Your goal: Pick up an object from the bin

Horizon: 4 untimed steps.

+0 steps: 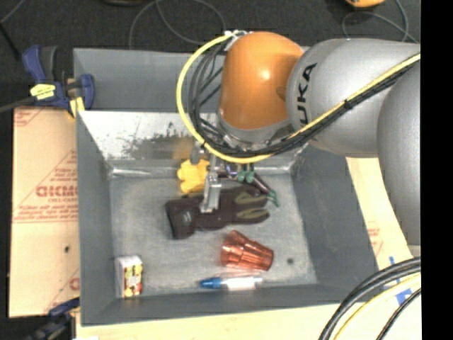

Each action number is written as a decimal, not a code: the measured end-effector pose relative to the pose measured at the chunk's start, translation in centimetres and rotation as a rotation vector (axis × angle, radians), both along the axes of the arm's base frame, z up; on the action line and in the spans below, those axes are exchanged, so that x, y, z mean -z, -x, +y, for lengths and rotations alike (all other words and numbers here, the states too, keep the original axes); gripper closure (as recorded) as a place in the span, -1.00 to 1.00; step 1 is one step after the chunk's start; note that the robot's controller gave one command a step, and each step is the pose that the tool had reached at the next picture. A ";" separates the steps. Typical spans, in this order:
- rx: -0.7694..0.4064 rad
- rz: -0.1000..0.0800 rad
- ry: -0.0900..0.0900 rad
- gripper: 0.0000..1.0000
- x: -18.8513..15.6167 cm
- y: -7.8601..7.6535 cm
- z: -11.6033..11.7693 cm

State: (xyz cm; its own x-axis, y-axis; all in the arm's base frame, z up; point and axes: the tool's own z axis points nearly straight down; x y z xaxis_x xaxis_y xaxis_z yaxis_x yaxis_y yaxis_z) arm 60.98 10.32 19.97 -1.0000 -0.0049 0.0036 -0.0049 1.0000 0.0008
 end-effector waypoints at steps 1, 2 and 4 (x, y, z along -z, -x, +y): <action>0.002 -0.005 -0.001 -1.00 -0.5 0.0 -0.1; -0.048 -0.011 0.000 -1.00 5.2 0.0 -2.3; 0.074 -0.015 -0.001 -1.00 6.2 0.1 -4.5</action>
Offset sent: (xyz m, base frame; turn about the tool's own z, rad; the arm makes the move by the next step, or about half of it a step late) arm -0.0045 -0.0525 -0.1297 -0.1102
